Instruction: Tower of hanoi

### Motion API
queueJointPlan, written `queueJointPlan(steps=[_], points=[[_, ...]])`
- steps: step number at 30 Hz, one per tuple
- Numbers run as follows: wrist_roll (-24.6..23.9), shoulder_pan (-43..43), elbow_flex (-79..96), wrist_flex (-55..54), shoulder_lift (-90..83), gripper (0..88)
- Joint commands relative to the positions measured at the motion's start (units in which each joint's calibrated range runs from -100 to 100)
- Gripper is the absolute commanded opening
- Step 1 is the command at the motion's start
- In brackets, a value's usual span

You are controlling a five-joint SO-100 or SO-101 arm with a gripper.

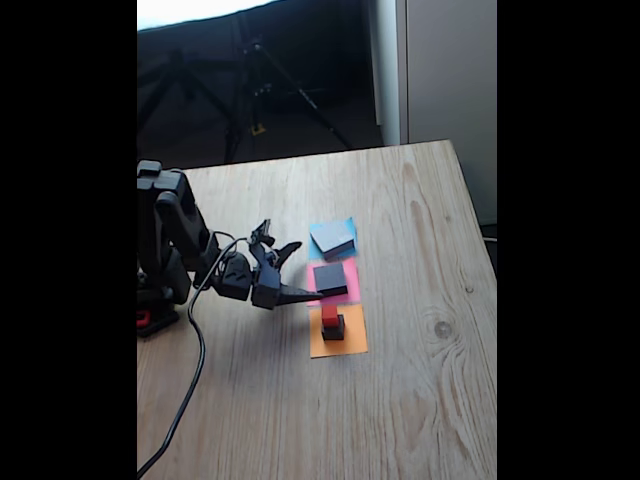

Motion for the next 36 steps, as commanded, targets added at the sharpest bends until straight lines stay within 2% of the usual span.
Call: queueJointPlan(steps=[1,10,22,36], points=[[0.87,-0.46,-1.83,-2.32,1.39,57.9],[0.87,-0.80,-3.38,-5.80,5.70,56.1],[0.87,-1.97,-3.56,-5.96,6.68,43.5],[0.87,-2.47,-5.47,-4.42,6.99,36.1]])
